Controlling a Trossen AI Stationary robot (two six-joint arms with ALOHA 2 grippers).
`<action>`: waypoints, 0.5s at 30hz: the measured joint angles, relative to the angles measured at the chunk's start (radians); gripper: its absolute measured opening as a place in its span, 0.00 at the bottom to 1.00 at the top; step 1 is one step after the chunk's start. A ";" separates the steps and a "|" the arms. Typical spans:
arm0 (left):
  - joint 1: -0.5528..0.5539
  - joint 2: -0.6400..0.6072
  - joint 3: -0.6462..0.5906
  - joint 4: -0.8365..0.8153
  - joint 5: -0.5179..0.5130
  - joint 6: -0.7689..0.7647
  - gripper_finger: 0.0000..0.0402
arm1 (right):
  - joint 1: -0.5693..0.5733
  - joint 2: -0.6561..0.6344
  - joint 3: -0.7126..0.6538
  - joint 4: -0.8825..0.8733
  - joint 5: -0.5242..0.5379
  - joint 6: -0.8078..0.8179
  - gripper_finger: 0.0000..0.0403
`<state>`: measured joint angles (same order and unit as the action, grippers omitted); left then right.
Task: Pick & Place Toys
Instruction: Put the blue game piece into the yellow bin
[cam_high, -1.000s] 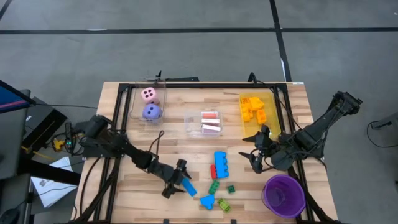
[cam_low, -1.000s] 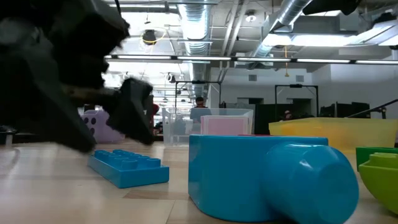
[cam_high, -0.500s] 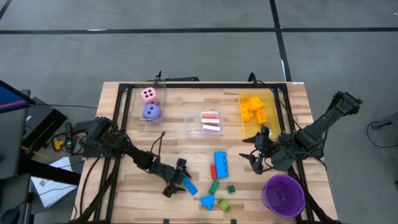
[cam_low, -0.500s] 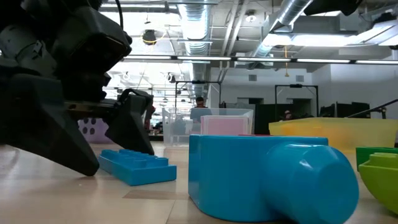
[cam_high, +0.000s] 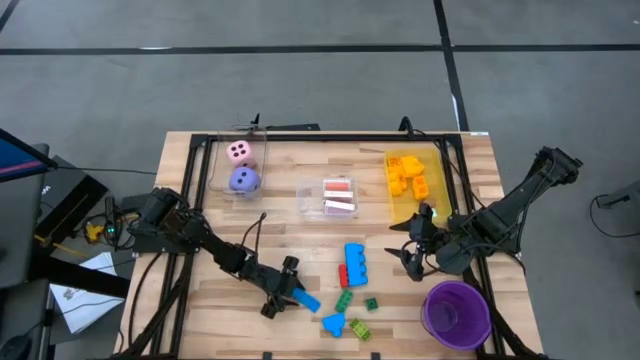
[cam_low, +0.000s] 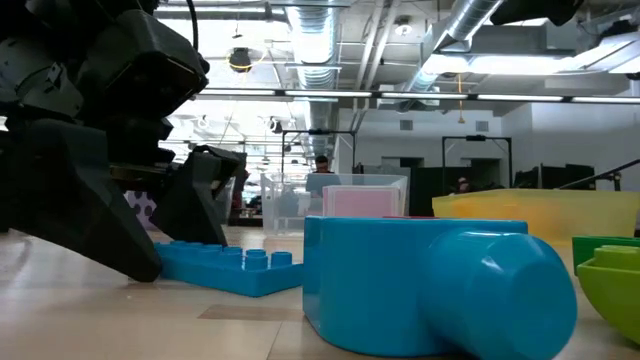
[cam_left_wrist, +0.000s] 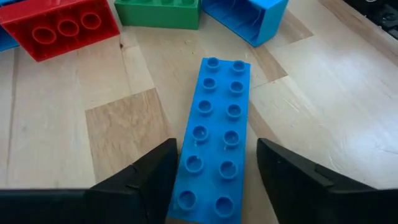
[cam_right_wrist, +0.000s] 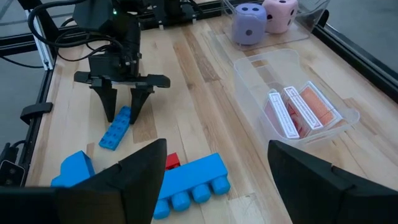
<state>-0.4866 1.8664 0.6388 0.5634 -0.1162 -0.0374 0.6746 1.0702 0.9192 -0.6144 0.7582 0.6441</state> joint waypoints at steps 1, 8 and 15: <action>0.000 0.000 0.000 -0.001 0.000 -0.004 0.52 | 0.000 0.000 0.000 0.000 0.000 0.000 0.68; 0.000 0.000 -0.001 -0.004 -0.008 -0.023 0.42 | 0.000 0.000 0.000 0.000 -0.001 0.000 0.68; 0.000 0.000 -0.002 -0.004 -0.011 -0.023 0.35 | 0.000 0.000 0.000 0.000 -0.002 0.000 0.68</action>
<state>-0.4866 1.8660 0.6373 0.5589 -0.1271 -0.0605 0.6746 1.0702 0.9192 -0.6144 0.7567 0.6441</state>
